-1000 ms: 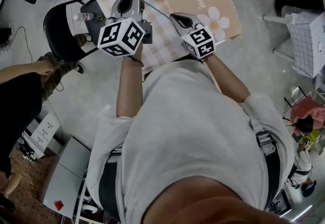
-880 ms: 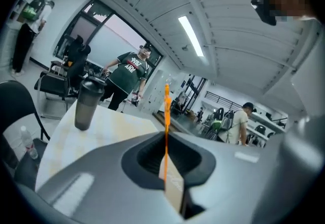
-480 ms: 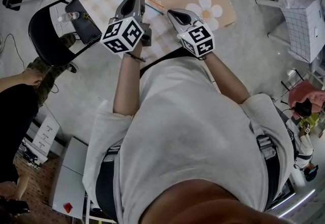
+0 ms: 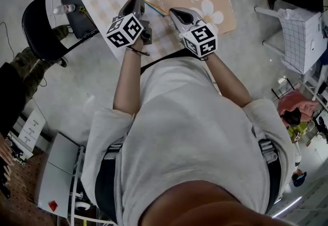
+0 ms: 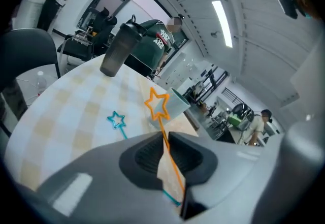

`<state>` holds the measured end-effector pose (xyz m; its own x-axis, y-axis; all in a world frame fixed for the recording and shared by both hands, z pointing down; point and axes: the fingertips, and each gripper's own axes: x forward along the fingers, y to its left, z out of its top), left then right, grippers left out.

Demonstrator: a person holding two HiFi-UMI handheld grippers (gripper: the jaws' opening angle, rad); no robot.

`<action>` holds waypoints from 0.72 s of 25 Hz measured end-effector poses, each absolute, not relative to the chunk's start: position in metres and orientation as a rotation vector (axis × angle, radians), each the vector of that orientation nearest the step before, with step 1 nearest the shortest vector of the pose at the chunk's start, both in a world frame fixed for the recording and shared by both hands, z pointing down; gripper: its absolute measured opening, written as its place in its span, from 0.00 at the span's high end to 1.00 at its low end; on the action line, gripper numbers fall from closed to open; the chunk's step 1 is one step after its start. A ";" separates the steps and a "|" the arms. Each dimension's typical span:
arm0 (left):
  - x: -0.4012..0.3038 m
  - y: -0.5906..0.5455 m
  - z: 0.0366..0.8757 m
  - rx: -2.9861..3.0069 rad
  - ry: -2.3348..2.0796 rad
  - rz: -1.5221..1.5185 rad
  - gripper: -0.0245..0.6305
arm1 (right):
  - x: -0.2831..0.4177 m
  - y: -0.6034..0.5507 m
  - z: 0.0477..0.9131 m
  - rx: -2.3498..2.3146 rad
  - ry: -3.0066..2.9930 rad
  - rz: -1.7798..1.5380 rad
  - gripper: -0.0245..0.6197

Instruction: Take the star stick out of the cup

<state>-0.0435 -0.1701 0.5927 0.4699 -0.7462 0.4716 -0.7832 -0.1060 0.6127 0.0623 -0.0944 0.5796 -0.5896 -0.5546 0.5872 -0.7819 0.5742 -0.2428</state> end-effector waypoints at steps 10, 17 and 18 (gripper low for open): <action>-0.063 -0.186 0.638 1.705 -1.425 0.195 0.87 | 0.040 -0.123 0.597 0.840 -2.421 0.690 0.96; -0.079 -0.193 0.664 1.525 -1.556 0.282 0.84 | 0.017 -0.143 0.612 0.585 -2.485 0.607 0.96; -0.078 -0.191 0.667 1.505 -1.554 0.278 0.80 | 0.015 -0.145 0.611 0.576 -2.491 0.588 0.96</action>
